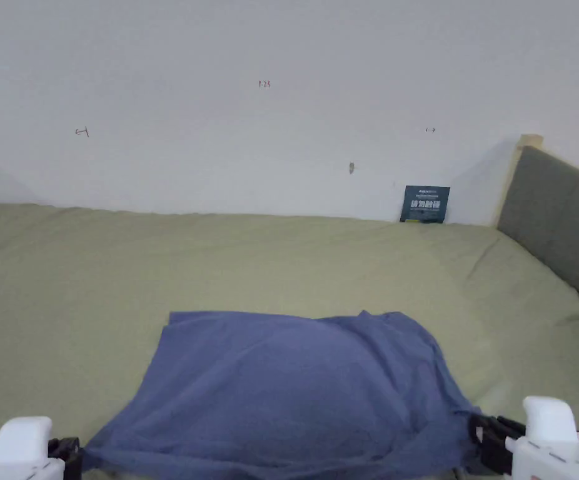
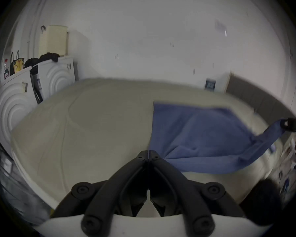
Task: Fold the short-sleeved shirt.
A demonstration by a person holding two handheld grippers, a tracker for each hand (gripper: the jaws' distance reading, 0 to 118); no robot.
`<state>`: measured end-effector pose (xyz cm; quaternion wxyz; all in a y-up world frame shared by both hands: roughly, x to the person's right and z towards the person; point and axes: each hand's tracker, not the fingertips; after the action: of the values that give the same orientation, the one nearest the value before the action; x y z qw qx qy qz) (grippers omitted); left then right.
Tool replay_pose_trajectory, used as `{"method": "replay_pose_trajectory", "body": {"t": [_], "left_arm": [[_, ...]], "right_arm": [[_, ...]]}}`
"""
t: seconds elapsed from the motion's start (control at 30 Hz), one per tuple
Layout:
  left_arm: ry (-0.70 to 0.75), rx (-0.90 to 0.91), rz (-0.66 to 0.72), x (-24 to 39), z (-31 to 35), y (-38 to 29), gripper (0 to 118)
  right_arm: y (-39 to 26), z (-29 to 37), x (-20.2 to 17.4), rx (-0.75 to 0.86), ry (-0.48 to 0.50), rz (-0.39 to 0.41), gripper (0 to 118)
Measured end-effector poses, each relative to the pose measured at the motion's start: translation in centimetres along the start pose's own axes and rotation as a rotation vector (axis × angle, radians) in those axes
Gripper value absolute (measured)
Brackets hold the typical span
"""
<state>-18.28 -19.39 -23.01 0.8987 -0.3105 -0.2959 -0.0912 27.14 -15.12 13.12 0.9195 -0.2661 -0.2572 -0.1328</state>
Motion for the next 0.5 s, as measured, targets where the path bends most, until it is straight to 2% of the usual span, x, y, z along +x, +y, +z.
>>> {"method": "replay_pose_trajectory", "body": {"t": [0.1,0.2,0.23,0.27,0.3,0.33,0.37,0.4,0.5], "left_arm": [[-0.018,-0.149,-0.008,-0.6,-2.1,-3.2,0],[-0.036,-0.111,-0.027,-1.1,-1.6,-1.9,0],[-0.039,-0.095,-0.032,-1.3,-1.2,-1.2,5],[-0.029,-0.056,-0.049,-1.1,-0.1,-0.6,36],[-0.031,-0.025,-0.059,-1.3,0.4,-0.1,79],[-0.040,-0.016,-0.069,-1.4,1.2,0.4,106],[-0.071,0.034,-0.088,-1.5,2.6,0.9,107],[-0.080,0.082,-0.099,-1.1,4.1,1.1,107],[-0.076,0.167,-0.110,-0.1,8.4,1.4,107]], "right_arm": [[-5.7,-1.4,-0.1,-0.093,-0.064,0.000,1],[-7.1,-1.8,0.4,-0.093,-0.090,-0.027,3],[-7.0,-1.8,0.7,-0.069,-0.115,-0.035,9],[-6.8,-1.7,1.0,-0.052,-0.107,-0.043,42],[-6.3,-1.4,1.2,-0.054,-0.101,-0.049,85],[-5.6,-1.1,1.3,-0.075,-0.095,-0.059,112],[-5.1,-0.2,1.3,-0.063,-0.086,-0.064,116],[-4.6,1.1,1.0,0.019,-0.068,-0.065,116],[-2.7,5.2,-0.6,0.103,-0.021,-0.047,116]]}}
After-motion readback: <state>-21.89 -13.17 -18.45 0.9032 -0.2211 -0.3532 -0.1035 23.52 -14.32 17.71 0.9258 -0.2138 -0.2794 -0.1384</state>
